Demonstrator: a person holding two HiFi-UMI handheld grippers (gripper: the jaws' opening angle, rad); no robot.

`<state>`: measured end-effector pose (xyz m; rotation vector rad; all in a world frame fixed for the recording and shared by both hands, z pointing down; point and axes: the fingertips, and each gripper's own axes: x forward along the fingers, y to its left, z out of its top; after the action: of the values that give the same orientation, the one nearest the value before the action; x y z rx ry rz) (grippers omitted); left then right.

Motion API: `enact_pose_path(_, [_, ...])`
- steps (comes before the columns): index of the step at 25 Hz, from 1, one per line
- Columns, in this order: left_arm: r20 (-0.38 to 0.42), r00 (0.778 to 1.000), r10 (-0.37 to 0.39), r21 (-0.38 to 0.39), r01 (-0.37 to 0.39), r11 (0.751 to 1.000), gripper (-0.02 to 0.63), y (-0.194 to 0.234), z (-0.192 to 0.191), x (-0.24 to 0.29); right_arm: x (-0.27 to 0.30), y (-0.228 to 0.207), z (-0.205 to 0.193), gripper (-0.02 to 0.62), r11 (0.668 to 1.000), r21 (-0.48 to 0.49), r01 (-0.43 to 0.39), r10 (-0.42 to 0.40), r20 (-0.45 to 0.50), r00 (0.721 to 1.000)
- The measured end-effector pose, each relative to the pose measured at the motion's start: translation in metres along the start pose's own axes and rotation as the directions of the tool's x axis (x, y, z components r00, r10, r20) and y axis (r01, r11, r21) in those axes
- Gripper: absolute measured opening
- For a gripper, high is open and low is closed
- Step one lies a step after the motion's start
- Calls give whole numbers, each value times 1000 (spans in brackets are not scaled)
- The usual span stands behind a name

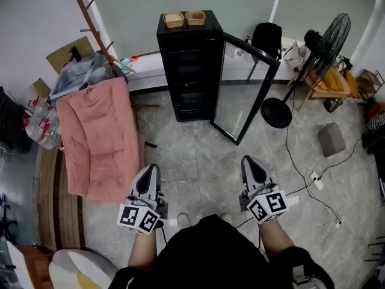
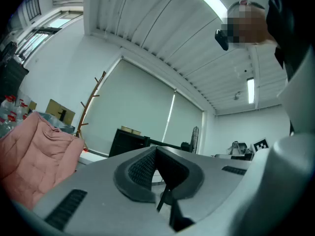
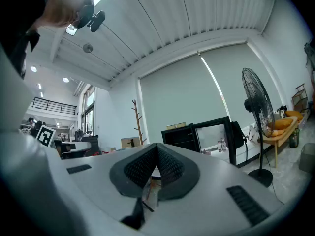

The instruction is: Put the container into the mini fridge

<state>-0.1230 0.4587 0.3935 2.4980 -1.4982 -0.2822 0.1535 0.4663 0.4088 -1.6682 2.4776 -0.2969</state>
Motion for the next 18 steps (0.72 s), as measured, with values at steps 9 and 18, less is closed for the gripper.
enact_pose_path(9, [39, 999, -6, -2, 7, 1000, 18, 9, 18, 2, 14, 12, -2, 29, 1000, -21, -16, 16, -11, 1000])
enact_pose_path(18, [6, 1000, -14, 6, 14, 1000, 18, 31, 14, 4, 35, 40, 4, 31, 995, -78, -59, 59, 0, 998])
